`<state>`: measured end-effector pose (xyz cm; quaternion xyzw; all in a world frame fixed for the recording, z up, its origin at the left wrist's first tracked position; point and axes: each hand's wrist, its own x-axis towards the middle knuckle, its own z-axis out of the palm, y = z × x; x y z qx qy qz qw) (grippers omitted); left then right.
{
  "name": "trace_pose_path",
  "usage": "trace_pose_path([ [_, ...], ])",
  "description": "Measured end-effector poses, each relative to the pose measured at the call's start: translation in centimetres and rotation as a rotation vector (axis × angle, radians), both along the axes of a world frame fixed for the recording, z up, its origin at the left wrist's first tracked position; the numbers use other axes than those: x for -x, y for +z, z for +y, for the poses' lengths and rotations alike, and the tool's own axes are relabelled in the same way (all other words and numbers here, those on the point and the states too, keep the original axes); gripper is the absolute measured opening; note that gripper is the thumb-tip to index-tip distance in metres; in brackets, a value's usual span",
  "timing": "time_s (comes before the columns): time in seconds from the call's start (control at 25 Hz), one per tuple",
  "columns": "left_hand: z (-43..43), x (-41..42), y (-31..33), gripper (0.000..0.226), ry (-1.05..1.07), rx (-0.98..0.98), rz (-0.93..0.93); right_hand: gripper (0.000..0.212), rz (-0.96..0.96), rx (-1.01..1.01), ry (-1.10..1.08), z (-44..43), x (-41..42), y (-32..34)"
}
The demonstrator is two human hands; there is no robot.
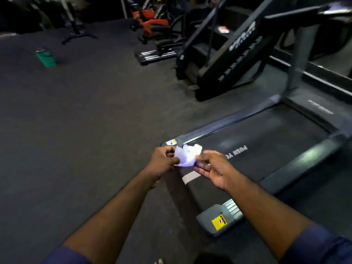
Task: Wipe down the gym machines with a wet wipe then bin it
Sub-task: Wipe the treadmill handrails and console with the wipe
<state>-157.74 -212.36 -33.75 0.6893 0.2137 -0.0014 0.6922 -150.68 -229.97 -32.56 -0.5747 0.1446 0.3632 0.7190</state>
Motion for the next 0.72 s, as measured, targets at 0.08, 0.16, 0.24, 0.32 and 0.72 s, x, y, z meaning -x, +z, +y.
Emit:
trace_pose_path([
  [0.08,1.8,-4.6,0.2,0.023,-0.102,-0.060,-0.040,0.027,-0.079,0.000,-0.100,1.0,-2.2,0.1],
  [0.16,2.5,-9.9,0.3,0.018,-0.220,-0.128,-0.073,0.030,-0.158,-0.017,-0.186,1.6,-5.0,0.0],
  [0.24,2.5,-15.0,-0.4,0.013,-0.284,-0.169,-0.105,0.029,-0.165,-0.048,-0.283,1.5,-8.3,-0.9],
  [0.32,2.7,-19.8,-1.0,0.012,-0.366,-0.227,-0.131,0.022,-0.066,-0.097,-0.359,1.6,-11.9,-1.9],
  [0.72,0.8,-43.7,3.0,0.011,-0.422,-0.002,-0.027,0.031,-0.145,-0.121,-0.629,-1.0,-31.8,0.1],
])
